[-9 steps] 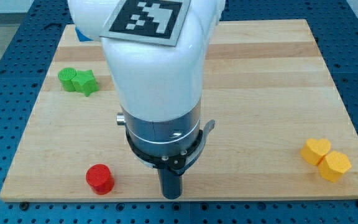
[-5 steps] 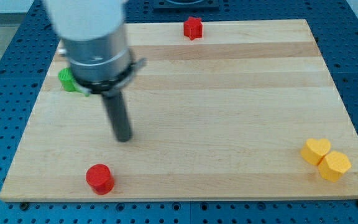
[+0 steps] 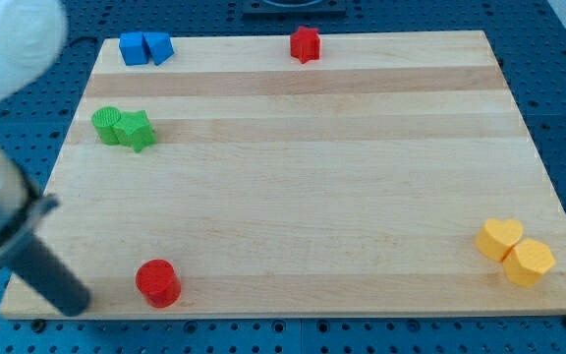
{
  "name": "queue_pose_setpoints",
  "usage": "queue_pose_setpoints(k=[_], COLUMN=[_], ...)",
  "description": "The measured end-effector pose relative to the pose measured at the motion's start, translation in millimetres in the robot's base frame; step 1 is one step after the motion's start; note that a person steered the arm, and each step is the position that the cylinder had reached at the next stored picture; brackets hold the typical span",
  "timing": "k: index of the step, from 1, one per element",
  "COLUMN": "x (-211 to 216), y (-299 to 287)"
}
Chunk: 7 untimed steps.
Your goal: Push the red circle towards up
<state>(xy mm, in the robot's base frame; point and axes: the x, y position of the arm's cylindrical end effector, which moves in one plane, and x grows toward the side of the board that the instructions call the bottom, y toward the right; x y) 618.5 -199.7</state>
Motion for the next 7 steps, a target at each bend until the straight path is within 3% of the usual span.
queue_pose_setpoints(k=[1,3,7], x=[-0.4,-3.8,-5.4], y=[60.3,91.8,99.7])
